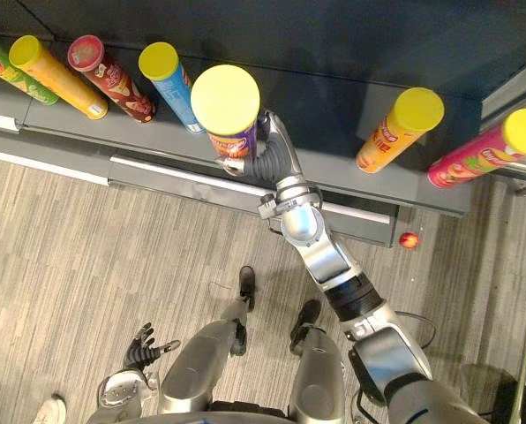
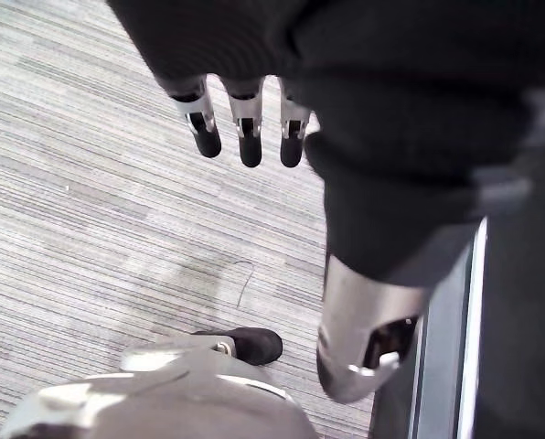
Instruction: Put the gum and the chips on the shelf.
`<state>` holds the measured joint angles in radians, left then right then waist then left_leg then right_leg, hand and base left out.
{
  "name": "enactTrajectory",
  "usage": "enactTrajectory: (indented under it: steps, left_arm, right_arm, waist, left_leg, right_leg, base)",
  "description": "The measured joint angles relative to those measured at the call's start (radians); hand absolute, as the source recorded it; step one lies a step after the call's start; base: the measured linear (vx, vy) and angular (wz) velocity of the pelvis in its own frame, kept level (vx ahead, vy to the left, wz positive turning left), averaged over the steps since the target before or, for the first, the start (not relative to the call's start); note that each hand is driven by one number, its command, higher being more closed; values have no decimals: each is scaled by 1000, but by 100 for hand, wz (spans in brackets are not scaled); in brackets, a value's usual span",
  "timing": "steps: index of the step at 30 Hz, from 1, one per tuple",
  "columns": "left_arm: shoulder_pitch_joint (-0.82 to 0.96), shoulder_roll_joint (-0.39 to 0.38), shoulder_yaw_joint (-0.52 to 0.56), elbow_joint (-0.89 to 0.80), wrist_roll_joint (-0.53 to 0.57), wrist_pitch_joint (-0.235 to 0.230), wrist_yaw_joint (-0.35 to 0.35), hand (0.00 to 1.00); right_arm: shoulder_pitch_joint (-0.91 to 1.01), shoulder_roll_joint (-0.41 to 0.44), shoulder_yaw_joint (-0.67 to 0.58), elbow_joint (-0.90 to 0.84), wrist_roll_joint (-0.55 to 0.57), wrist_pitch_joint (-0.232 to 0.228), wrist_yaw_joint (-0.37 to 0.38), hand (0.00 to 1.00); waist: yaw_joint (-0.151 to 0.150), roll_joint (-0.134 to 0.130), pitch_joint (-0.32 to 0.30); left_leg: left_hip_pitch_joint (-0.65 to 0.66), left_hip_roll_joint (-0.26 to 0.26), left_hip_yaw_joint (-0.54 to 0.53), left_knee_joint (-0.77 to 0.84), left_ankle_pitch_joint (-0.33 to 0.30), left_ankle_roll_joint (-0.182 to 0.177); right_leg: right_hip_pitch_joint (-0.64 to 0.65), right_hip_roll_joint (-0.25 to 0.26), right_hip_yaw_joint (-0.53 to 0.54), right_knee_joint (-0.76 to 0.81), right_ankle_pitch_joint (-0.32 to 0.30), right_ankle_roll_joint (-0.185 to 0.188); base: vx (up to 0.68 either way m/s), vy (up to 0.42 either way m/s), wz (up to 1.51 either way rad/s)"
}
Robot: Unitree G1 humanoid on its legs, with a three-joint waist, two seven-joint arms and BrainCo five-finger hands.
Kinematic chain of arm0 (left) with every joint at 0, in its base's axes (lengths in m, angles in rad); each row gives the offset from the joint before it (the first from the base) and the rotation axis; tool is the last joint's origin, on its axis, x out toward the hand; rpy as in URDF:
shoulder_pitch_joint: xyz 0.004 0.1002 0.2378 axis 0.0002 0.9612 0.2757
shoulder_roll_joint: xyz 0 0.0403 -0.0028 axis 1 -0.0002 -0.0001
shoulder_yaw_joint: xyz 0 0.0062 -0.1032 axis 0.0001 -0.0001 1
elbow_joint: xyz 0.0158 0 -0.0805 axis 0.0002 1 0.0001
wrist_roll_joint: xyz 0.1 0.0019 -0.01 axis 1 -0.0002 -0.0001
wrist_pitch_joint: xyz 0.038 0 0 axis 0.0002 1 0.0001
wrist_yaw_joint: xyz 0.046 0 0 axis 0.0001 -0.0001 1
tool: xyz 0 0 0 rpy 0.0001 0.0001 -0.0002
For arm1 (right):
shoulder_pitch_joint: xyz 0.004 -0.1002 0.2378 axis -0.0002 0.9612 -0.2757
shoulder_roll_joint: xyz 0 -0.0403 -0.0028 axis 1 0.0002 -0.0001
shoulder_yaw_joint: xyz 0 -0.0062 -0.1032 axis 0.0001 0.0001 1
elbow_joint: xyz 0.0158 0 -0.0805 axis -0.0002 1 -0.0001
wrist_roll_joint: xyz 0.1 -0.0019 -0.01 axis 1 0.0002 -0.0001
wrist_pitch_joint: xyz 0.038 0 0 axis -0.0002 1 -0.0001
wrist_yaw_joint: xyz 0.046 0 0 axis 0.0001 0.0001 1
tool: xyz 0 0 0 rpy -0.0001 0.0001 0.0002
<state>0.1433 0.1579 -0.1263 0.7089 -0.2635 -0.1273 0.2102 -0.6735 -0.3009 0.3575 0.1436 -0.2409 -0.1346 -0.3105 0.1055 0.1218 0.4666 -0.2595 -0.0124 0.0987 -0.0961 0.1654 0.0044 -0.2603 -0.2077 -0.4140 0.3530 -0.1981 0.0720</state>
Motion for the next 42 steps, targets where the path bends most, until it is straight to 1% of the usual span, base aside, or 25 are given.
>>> enactTrajectory:
  steps: [2, 3, 5, 9, 11, 14, 18, 19, 20, 23, 25, 27, 29, 33, 35, 42]
  left_arm:
    - [-5, -1, -9, 7, 0, 0, 0, 0]
    - [-5, -1, -15, 10, -2, 0, 0, 0]
    - [-8, -1, -27, 11, -4, 0, 0, 0]
    - [-24, -1, -42, 14, -7, 0, -1, 0]
    - [-25, -2, -58, 14, -7, 1, -1, 0]
    - [-25, -2, -67, 14, -8, 1, -1, 0]
    - [-28, -2, -79, 14, -14, 0, -1, 0]
    - [-29, -1, -84, 13, -32, 0, -1, 0]
    - [-33, -1, -92, 14, -42, 2, -1, 0]
    - [-33, -1, -105, 13, -47, 1, -1, 0]
    - [-33, -1, -107, 13, -47, 1, -1, 0]
    - [-35, -1, -113, 12, -47, -1, -4, 0]
    - [-35, -1, -115, 12, -47, -2, -10, 0]
    - [-35, -1, -117, 14, -47, -1, -19, 0]
    - [-35, -1, -123, 14, -47, -2, -19, 0]
    - [-35, -1, -125, 16, -48, -5, -19, 0]
  right_arm:
    - [-18, 0, -9, 49, -5, 0, -18, 100]
    - [-32, 1, -10, 80, -29, 0, -36, 100]
    - [-51, 0, -21, 115, -40, -1, -55, 100]
    - [-115, -3, -49, 198, -74, -2, -100, 100]
    - [-140, -12, -59, 244, -77, -2, -131, 100]
    - [-167, -21, -71, 288, -105, -3, -171, 100]
    - [-207, -54, -77, 345, -115, -3, -214, 100]
    - [-224, -60, -77, 357, -116, -3, -226, 100]
    - [-236, -74, -78, 370, -116, -3, -243, 100]
    - [-251, -87, -87, 408, -121, -3, -256, 100]
    - [-256, -90, -87, 431, -125, -3, -269, 100]
    - [-259, -105, -87, 452, -135, -3, -280, 100]
    - [-260, -117, -86, 467, -135, -3, -281, 100]
    - [-270, -123, -88, 467, -135, -4, -281, 100]
    - [-272, -121, -109, 476, -134, -8, -281, 100]
    - [-272, -122, -114, 512, -134, -8, -281, 100]
  waist:
    - [15, 10, 5]
    - [23, 11, 5]
    - [37, 15, 7]
    - [39, 31, 14]
    - [47, 45, 20]
    - [57, 52, 22]
    - [65, 61, 24]
    - [67, 64, 25]
    - [66, 73, 28]
    - [72, 83, 27]
    - [74, 84, 27]
    - [85, 84, 27]
    - [89, 84, 26]
    - [89, 86, 25]
    - [90, 90, 22]
    - [91, 91, 22]
  left_leg:
    - [0, 0, -1, 0, 1, -1]
    - [-2, -1, -3, 0, 1, -1]
    - [-9, -1, -5, 0, 4, -2]
    - [-35, 0, -27, 0, 16, -6]
    - [-35, -1, -28, 0, 17, -6]
    - [-39, -4, -27, 0, 19, -6]
    - [-50, -4, -32, 0, 26, -6]
    - [-57, -4, -32, 0, 30, -4]
    - [-59, -4, -34, 0, 33, -5]
    - [-64, -4, -36, 0, 36, -5]
    - [-65, -3, -37, 0, 37, -5]
    - [-72, -3, -34, 0, 40, -6]
    - [-72, -3, -35, 0, 42, -6]
    - [-78, -3, -35, 0, 44, -7]
    - [-89, -2, -35, 0, 48, -8]
    - [-89, -2, -33, 0, 48, -8]
  right_leg:
    - [-2, -1, -2, 7, -4, -2]
    - [-7, -4, -3, 16, -9, -3]
    - [-16, -6, -5, 26, -13, -7]
    - [-35, -9, -25, 38, -17, -10]
    - [-37, -11, -26, 43, -17, -10]
    - [-48, -18, -25, 56, -23, -11]
    - [-62, -21, -31, 68, -25, -14]
    - [-69, -21, -31, 69, -26, -15]
    - [-69, -21, -34, 70, -26, -15]
    - [-73, -21, -37, 71, -26, -15]
    - [-75, -21, -37, 72, -26, -16]
    - [-88, -24, -34, 82, -27, -18]
    - [-88, -24, -35, 84, -28, -19]
    - [-98, -25, -34, 85, -28, -19]
    - [-108, -25, -34, 86, -28, -19]
    - [-108, -25, -33, 86, -28, -19]
  base:
    - [21, -47, 4]
    - [21, -50, 4]
    - [18, -47, 4]
    - [10, -58, 16]
    - [7, -50, 3]
    - [8, -41, -1]
    - [3, -48, 5]
    - [-8, -47, 2]
    - [-8, -47, 3]
    - [-4, -49, 3]
    - [3, -45, 1]
    - [2, -57, -3]
    - [2, -52, 1]
    - [-1, -49, 0]
    - [-8, -47, 0]
    - [11, -48, -1]
